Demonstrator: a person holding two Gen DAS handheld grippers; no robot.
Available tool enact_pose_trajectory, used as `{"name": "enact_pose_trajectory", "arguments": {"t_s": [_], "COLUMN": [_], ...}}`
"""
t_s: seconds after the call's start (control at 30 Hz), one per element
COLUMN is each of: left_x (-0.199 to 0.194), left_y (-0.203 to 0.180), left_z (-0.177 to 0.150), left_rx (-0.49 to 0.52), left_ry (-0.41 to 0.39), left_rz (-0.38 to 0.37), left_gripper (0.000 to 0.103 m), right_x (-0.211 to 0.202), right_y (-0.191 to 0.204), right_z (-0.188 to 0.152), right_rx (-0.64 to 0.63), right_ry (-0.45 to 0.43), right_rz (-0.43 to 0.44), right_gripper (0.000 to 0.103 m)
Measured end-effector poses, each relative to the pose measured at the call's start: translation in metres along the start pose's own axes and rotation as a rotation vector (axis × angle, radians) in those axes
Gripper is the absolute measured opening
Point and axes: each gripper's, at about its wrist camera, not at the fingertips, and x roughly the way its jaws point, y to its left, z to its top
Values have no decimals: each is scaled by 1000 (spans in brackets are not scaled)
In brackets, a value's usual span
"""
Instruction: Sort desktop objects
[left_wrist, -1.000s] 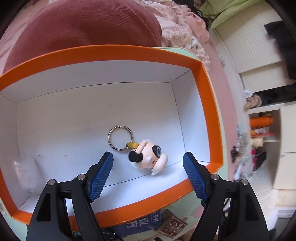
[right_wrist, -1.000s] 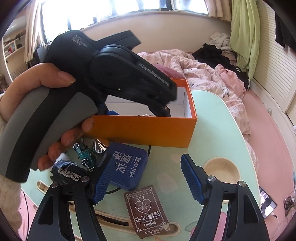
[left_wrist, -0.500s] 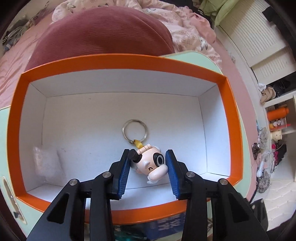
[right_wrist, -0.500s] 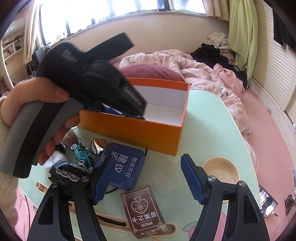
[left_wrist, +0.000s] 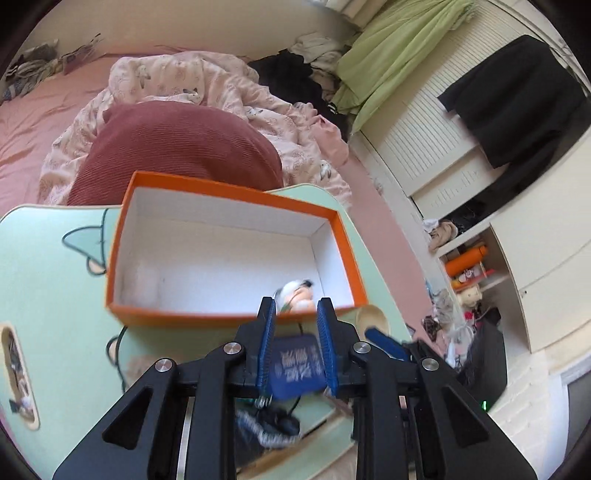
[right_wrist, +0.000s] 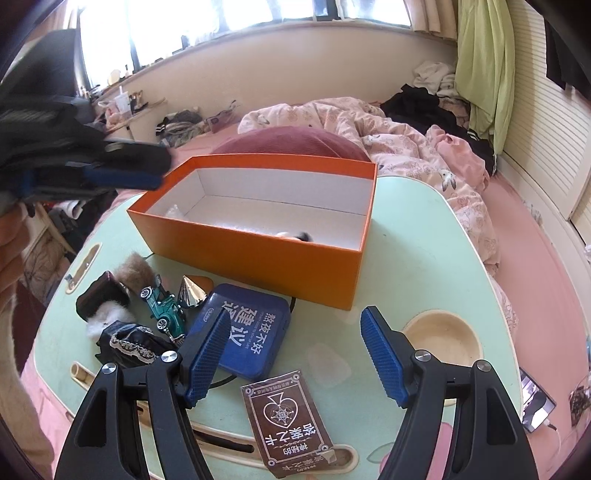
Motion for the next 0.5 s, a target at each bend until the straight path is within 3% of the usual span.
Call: {"name": "enact_pose_trajectory", "arguments": {"t_s": [0.07,0.13,0.2,0.33,0.5], "left_x": [7,12,20,63,111], "left_y": [-2,3,1,-15,-32], "left_z": [0,4,7,18,27], "left_rx": [3,-34,-70,-36,23], "left_ry": [-9,3,5,114,193], "left_rz": [30,57,89,131,209], "left_gripper": [28,66,78,78,78], "right_x": [2,3,3,3,1], "right_y": [2,3,4,3,-2], "right_z": [0,0,0,-1,-3], "right_rx": [-1,-3,-3,1,25], "right_ry": [4,5,5,2,0], "right_rz": [1,2,3,1,3], "right_gripper": [73,73,73,73,73]}}
